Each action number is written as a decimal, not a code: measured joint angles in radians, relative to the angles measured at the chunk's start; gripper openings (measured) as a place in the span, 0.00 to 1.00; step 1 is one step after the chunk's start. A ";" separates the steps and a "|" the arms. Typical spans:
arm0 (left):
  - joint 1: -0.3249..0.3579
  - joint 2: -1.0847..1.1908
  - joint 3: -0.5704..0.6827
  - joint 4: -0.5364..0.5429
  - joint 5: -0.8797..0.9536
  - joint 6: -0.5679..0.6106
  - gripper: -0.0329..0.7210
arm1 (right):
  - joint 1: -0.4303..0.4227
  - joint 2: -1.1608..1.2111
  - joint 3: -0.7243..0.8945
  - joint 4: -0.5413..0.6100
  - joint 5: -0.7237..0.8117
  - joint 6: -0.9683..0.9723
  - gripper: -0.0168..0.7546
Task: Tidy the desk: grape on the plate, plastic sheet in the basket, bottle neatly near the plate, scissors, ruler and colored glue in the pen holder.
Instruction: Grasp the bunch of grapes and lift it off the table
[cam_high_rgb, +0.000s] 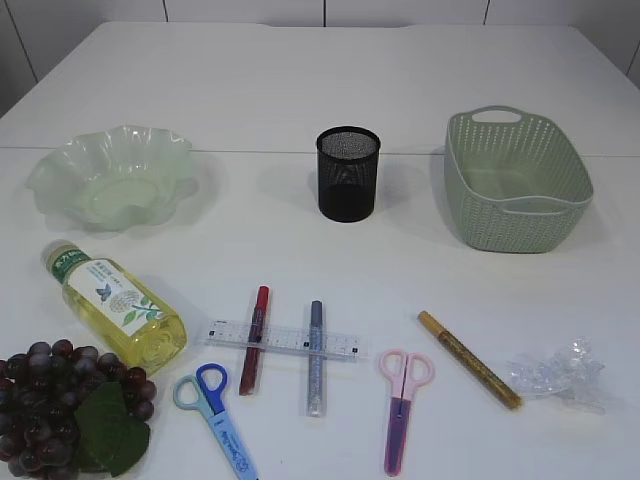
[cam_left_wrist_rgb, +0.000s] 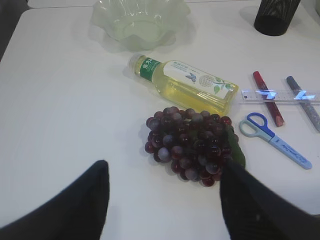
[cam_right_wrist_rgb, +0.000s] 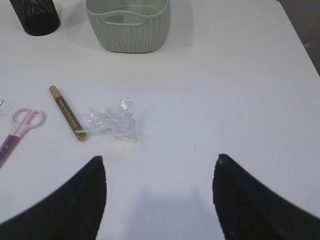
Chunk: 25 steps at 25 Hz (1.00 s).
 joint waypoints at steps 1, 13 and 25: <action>0.000 0.000 0.000 0.000 0.000 0.000 0.71 | 0.000 0.000 0.000 0.000 0.000 0.000 0.70; 0.000 0.000 0.000 0.000 0.000 0.000 0.70 | 0.000 0.000 0.000 0.000 0.000 0.000 0.70; 0.000 0.000 0.000 -0.006 0.000 0.000 0.69 | 0.000 0.000 0.000 0.011 0.000 0.000 0.70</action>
